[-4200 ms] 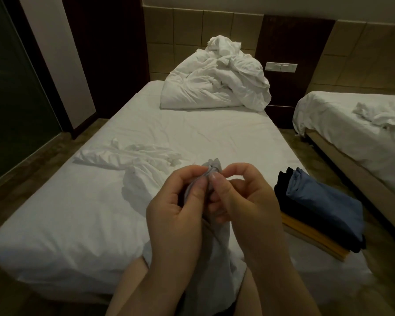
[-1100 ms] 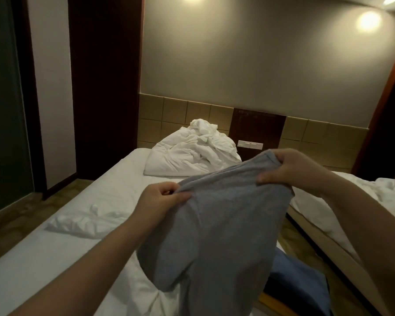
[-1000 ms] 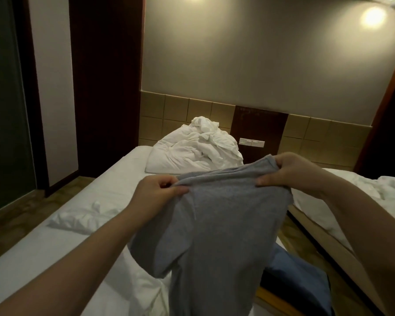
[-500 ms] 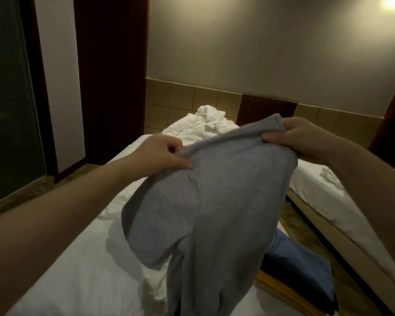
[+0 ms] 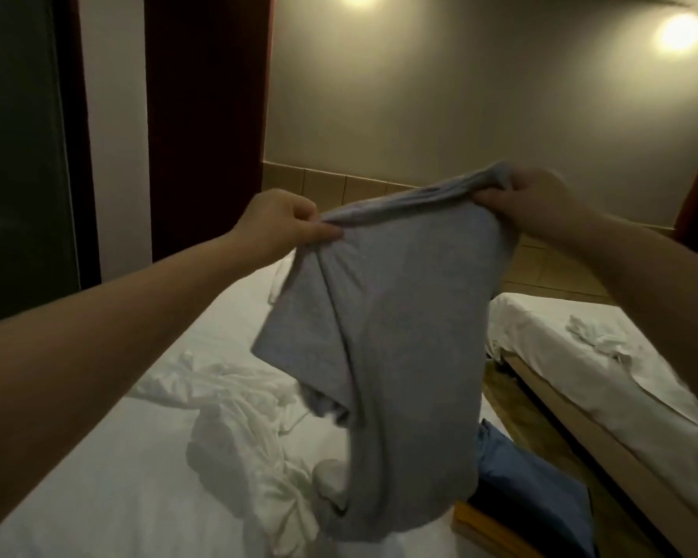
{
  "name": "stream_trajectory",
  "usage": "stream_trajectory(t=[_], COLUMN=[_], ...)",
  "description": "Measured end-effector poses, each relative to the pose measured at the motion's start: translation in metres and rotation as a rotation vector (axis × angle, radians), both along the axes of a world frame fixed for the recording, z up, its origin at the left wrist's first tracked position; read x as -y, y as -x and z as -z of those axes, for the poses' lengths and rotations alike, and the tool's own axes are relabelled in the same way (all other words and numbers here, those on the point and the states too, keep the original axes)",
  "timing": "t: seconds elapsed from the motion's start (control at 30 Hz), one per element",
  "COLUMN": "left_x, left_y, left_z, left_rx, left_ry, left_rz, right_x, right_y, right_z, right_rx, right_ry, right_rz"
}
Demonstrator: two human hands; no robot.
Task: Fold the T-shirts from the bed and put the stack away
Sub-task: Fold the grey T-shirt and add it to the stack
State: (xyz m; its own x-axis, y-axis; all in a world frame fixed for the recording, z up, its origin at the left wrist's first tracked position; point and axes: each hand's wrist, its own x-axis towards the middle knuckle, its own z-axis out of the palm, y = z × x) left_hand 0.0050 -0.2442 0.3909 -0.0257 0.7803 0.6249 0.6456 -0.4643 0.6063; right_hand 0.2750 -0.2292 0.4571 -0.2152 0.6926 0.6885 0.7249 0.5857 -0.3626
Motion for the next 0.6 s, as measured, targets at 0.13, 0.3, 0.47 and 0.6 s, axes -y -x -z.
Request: stream_trajectory(t=[0.13, 0.3, 0.47, 0.6], left_x=[0.006, 0.006, 0.003, 0.0], left_y=[-0.007, -0.022, -0.048, -0.054], left_z=[0.004, 0.06, 0.099, 0.108], left_rx=[0.119, 0.06, 0.262, 0.293], left_ry=[0.072, 0.323, 0.291, 0.249], left_rz=[0.041, 0.204, 0.157, 0.125], right_x=[0.0, 0.006, 0.017, 0.024], right_y=[0.002, 0.003, 0.004, -0.019], right_z=[-0.004, 0.012, 0.016, 0.004], right_rx=[-0.042, -0.067, 0.031, 0.13], right_ry=[-0.046, 0.007, 0.13, 0.53], right_rz=[0.071, 0.012, -0.107, -0.198])
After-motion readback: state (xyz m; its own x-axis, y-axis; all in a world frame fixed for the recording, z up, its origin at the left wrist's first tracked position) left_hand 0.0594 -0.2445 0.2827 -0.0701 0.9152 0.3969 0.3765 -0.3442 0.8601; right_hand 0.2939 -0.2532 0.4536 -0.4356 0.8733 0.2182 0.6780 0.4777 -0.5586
